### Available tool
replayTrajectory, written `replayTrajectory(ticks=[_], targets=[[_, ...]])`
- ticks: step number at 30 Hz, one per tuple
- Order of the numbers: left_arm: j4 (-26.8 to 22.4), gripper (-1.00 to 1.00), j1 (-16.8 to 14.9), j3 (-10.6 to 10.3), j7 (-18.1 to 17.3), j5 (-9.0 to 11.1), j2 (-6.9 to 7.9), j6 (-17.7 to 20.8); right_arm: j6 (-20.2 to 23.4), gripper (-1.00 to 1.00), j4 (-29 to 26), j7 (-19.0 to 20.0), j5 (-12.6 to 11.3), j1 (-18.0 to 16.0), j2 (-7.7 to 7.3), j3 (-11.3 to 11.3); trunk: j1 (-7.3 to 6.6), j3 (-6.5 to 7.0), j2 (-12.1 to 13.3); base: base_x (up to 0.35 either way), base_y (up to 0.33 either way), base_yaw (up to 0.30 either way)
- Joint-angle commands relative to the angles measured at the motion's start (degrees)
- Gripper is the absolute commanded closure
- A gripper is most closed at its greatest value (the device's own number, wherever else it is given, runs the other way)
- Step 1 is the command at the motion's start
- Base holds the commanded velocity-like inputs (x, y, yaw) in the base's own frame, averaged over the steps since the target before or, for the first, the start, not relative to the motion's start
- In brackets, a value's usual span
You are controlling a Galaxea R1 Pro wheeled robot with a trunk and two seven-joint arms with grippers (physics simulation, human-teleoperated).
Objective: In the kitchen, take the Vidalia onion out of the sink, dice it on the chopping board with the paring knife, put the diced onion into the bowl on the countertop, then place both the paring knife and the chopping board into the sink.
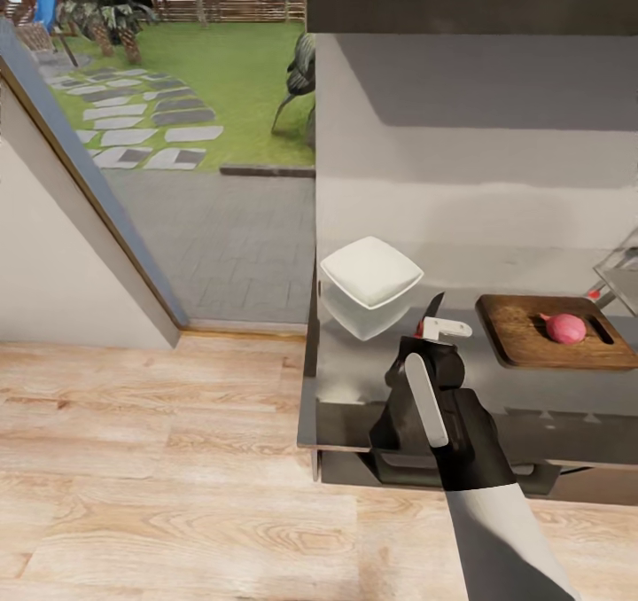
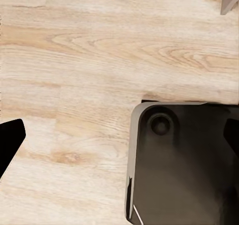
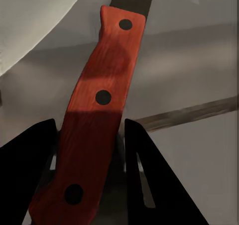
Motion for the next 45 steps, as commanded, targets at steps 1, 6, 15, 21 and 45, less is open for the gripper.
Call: replayTrajectory(ticks=[1,6,15,21,45], targets=[[-0.1,-1.0,0.0,-0.5,0.2,0.5,0.21,-0.1,0.1,1.0,-0.1,-0.6,-0.6,0.0,0.0,0.1,0.04,0.01,-0.1,0.0,0.0,0.0],[-0.2,-1.0,0.0,-0.5,0.2,0.5,0.33,-0.1,0.0,1.0,0.0,-0.6,-0.5,0.0,-0.09,0.0,0.04,0.46,-0.1,0.0,0.0,0.0],[0.2,-1.0,0.0,-0.5,0.2,0.5,0.62,-0.1,-2.7,1.0,0.0,-0.4,-0.4,0.0,-0.77,-1.5,0.04,1.28,-0.1,0.0,0.0,0.0],[0.0,-1.0,0.0,-0.5,0.1,0.5,0.69,-0.1,-3.0,1.0,0.0,-0.5,-0.3,0.0,-0.79,-1.5,0.04,1.82,-0.1,0.0,0.0,0.0],[0.5,-1.0,0.0,-0.5,0.1,0.5,0.7,0.0,-3.0,1.0,0.1,-0.6,-0.7,0.0,-0.7,-1.3,0.04,3.98,-0.1,0.0,0.0,0.0]])
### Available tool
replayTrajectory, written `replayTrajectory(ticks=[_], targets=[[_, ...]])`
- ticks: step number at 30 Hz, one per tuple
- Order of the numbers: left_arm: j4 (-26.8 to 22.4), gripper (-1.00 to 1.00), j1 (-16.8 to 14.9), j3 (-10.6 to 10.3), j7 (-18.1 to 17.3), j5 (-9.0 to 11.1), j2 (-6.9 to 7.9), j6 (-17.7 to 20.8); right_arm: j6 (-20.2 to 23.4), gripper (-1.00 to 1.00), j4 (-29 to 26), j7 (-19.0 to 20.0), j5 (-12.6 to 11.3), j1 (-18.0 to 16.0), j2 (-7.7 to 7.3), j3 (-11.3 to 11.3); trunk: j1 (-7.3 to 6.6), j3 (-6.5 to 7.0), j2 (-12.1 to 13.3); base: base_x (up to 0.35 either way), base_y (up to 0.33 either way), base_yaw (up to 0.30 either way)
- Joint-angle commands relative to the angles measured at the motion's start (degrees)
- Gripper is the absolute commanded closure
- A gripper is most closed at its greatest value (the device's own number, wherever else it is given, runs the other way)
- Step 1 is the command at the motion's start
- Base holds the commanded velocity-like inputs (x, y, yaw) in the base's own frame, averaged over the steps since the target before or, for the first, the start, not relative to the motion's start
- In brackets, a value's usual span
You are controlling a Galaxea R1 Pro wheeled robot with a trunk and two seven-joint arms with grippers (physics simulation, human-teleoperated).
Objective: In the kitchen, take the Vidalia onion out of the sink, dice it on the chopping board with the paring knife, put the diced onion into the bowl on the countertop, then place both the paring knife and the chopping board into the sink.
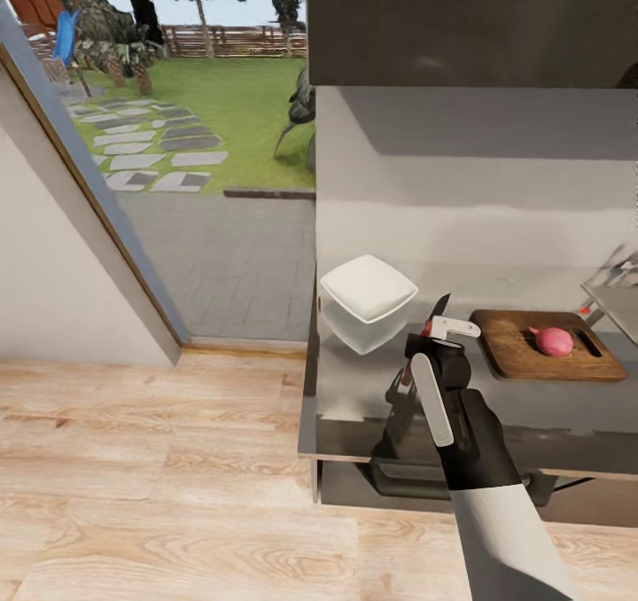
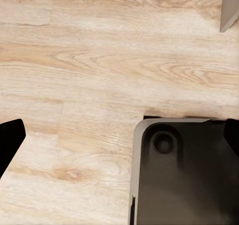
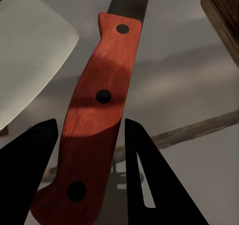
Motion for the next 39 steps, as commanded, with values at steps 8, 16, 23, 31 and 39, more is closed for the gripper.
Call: replayTrajectory(ticks=[8,16,23,31,39], targets=[[0.0,-1.0,0.0,-0.5,0.2,0.5,0.08,-0.1,0.1,1.0,0.0,-0.6,-0.6,-0.1,0.0,0.1,0.04,0.64,-0.1,0.0,0.0,0.0],[0.0,-1.0,0.0,-0.5,0.2,0.5,0.08,-0.1,0.1,1.0,0.0,-0.6,-0.7,-0.1,0.0,0.1,0.04,1.36,-0.1,0.0,0.0,0.0],[0.0,-1.0,0.0,-0.5,0.2,0.5,0.08,-0.1,0.1,1.0,0.0,-0.6,-0.7,-0.1,0.0,0.1,0.04,1.99,-0.1,0.0,-0.109,0.0],[0.0,-1.0,0.0,-0.5,0.2,0.5,0.08,-0.1,0.1,1.0,0.0,-0.5,-0.7,-0.1,0.08,0.2,0.04,2.71,-0.1,0.0,-0.307,0.0],[0.0,-1.0,0.0,-0.5,0.2,0.5,0.08,-0.1,0.1,1.0,0.0,-0.4,-0.7,-0.1,0.08,0.2,0.04,3.44,-0.1,0.0,-0.317,0.0]])
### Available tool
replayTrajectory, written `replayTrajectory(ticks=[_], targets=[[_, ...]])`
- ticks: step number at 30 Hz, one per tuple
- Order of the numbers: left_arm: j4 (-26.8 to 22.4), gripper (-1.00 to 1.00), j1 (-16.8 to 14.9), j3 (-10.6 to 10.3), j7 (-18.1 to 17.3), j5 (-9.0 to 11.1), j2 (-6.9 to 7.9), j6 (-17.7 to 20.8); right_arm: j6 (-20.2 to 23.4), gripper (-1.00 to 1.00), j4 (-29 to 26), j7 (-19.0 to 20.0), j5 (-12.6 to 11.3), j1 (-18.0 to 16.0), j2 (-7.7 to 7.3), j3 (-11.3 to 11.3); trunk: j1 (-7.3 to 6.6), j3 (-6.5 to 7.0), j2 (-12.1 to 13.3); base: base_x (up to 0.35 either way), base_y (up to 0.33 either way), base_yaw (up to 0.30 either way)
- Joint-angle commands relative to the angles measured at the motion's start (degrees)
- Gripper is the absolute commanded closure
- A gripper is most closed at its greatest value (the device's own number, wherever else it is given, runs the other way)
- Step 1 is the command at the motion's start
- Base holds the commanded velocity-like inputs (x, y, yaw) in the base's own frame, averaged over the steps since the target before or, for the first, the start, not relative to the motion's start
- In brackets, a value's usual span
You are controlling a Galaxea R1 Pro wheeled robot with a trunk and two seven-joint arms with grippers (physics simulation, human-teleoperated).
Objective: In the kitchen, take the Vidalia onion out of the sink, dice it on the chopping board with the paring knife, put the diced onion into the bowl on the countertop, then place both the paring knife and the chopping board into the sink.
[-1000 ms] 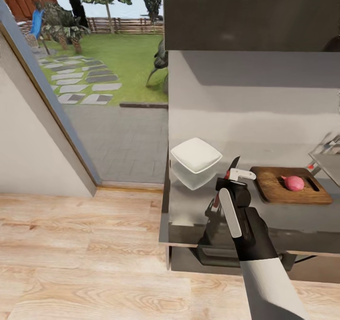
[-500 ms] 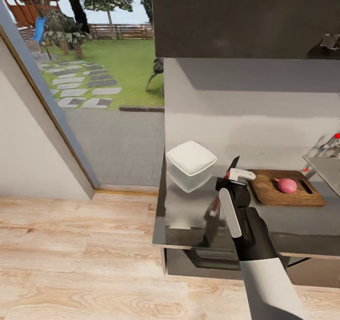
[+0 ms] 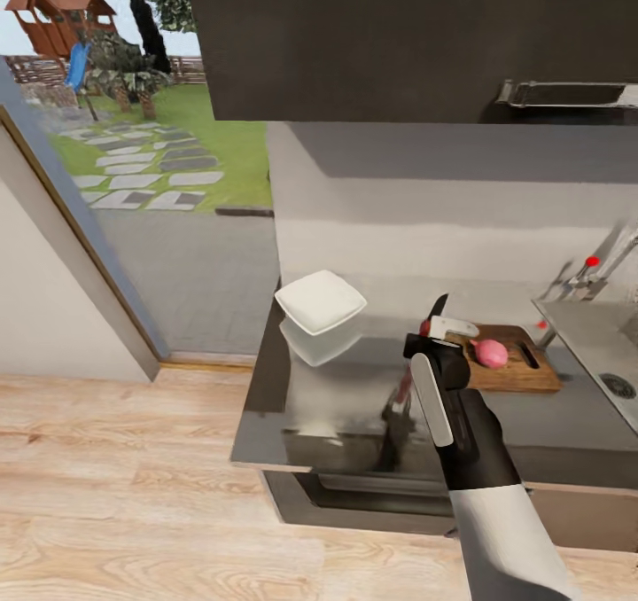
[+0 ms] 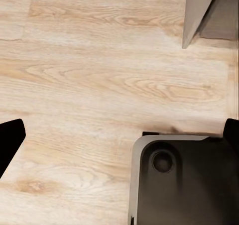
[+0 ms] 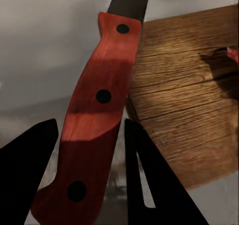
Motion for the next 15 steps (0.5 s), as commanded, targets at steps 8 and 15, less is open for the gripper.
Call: replayTrajectory(ticks=[8,15], targets=[[-0.1,-1.0,0.0,-0.5,0.2,0.5,0.08,-0.1,0.1,1.0,0.0,-0.5,-0.5,0.0,0.14,0.1,0.04,0.63,-0.1,-0.021,-0.317,0.0],[-0.1,-1.0,0.0,-0.5,0.2,0.5,0.08,-0.1,0.1,1.0,0.0,-0.5,-0.6,0.0,0.38,0.2,0.04,1.27,-0.1,-0.141,-0.296,0.0]])
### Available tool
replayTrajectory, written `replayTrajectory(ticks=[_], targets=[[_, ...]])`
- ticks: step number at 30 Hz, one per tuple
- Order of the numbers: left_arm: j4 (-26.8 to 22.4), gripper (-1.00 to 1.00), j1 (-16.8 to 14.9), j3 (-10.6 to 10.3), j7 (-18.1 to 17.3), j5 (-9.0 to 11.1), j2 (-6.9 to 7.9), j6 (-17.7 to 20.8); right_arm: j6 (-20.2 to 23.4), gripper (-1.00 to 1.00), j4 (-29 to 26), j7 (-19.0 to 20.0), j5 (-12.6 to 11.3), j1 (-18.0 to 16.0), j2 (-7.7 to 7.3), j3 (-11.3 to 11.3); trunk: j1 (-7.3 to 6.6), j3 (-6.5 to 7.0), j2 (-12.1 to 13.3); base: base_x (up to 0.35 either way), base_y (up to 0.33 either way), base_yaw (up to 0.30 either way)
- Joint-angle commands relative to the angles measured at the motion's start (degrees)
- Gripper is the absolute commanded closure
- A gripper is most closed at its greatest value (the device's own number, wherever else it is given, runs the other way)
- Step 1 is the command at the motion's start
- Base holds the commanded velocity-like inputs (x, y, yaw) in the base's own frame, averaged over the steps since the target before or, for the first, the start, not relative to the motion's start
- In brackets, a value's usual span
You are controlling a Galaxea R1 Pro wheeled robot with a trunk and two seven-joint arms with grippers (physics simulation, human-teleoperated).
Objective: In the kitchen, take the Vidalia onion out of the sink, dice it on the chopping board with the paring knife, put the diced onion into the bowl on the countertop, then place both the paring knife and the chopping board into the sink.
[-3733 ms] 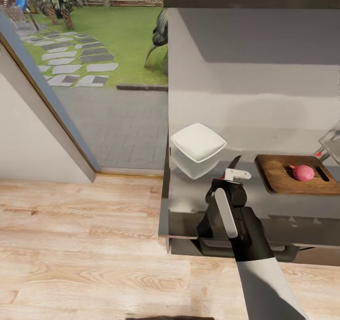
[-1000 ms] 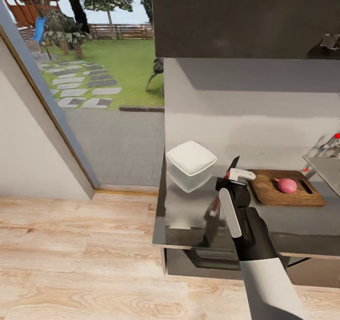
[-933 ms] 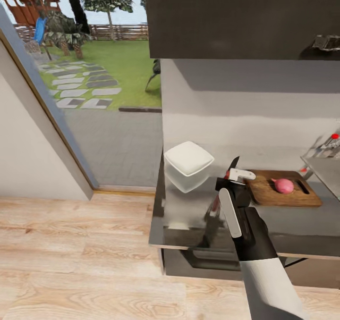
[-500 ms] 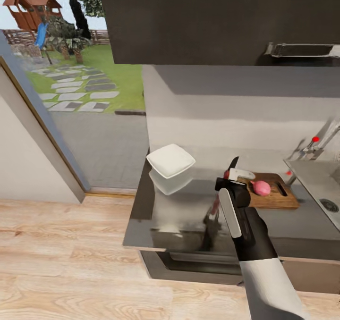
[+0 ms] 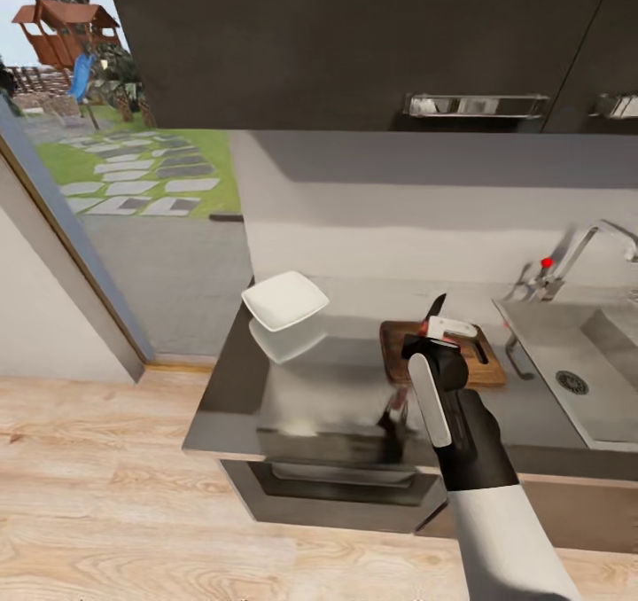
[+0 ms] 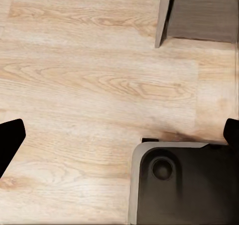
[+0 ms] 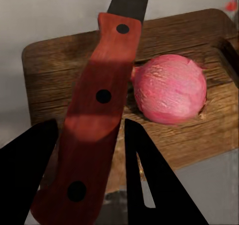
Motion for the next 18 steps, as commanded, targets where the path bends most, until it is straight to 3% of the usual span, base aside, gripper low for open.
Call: replayTrajectory(ticks=[1,12,18], targets=[[-0.1,-1.0,0.0,-0.5,0.2,0.5,0.08,-0.1,0.1,1.0,0.0,-0.6,-0.5,-0.1,0.05,0.1,0.03,-0.01,-0.1,-0.165,-0.273,0.0],[-0.1,-1.0,0.0,-0.5,0.2,0.5,0.04,-0.1,0.1,1.0,0.0,-0.6,-0.5,-0.1,0.13,0.1,0.03,0.99,-0.1,-0.172,-0.27,0.0],[-0.1,-1.0,0.0,-0.4,0.2,0.5,0.08,-0.1,0.1,1.0,-0.1,-0.7,-0.6,-0.1,0.04,0.3,0.03,1.47,-0.1,-0.028,-0.184,0.0]])
